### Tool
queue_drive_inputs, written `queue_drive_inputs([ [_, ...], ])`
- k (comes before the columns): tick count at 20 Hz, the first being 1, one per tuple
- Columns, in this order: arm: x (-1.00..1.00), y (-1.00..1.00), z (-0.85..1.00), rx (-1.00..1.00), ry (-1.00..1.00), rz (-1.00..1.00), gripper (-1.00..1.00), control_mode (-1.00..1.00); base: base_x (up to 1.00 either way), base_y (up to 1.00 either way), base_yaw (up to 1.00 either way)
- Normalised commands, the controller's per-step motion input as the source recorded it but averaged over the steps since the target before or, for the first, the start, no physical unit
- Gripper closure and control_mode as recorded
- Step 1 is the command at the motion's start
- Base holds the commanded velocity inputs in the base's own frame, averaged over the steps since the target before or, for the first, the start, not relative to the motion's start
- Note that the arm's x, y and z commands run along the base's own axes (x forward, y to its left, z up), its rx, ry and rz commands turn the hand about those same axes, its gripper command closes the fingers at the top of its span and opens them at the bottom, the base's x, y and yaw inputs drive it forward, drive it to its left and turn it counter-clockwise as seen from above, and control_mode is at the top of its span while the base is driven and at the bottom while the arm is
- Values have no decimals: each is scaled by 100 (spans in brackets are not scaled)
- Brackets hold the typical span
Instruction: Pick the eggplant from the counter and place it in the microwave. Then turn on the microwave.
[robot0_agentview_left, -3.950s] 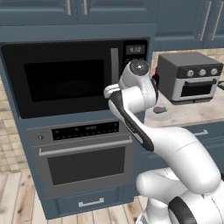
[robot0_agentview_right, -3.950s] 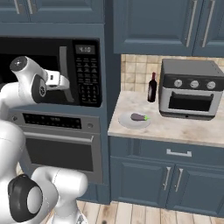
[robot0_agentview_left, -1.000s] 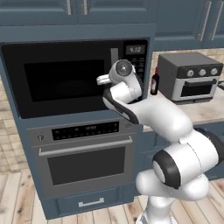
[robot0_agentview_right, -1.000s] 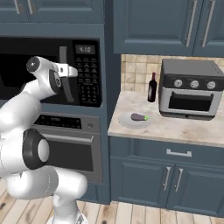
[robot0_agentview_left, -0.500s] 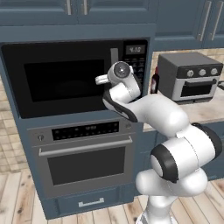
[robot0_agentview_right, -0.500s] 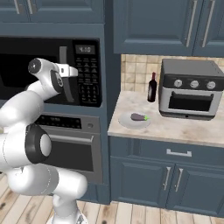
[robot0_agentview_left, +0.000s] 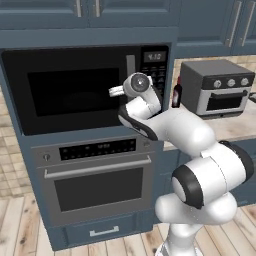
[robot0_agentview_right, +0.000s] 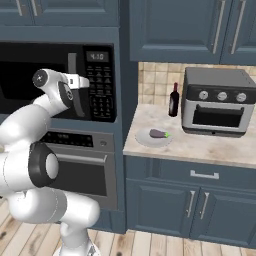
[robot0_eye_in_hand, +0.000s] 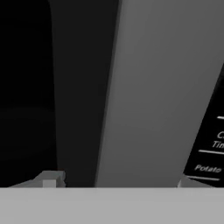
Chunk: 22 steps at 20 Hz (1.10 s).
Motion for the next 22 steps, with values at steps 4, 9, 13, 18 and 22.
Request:
queue_drive_inputs([
  [4,0,0,-1,0,1,0,100,-100,0,0,0],
  [9,-21,9,0,-4,-10,-1,100,-100,0,0,0],
  [13,-46,10,3,-4,-16,-5,100,-100,0,0,0],
  [18,-56,6,7,-2,-14,-9,100,-100,0,0,0],
  [22,-54,7,17,0,-5,-15,100,-100,0,0,0],
])
